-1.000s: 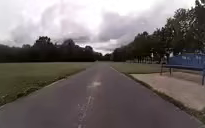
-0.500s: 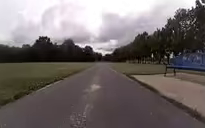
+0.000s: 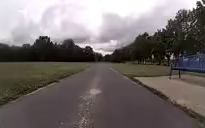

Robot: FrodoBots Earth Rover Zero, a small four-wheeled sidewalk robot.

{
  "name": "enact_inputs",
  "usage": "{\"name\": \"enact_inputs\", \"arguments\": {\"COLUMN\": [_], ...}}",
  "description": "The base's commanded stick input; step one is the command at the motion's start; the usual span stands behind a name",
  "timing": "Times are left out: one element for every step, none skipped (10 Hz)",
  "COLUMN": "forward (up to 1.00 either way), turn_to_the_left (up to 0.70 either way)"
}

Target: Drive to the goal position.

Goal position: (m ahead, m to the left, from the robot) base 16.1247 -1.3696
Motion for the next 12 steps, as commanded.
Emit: {"name": "enact_inputs", "arguments": {"forward": [0.7,0.7,0.7,0.7,0.7,0.7,0.7,0.7,0.7,0.7,0.7,0.7], "turn_to_the_left": [0.0,0.0,0.0,0.0,0.0,0.0,0.0,0.0,0.0,0.0,0.0,0.0]}}
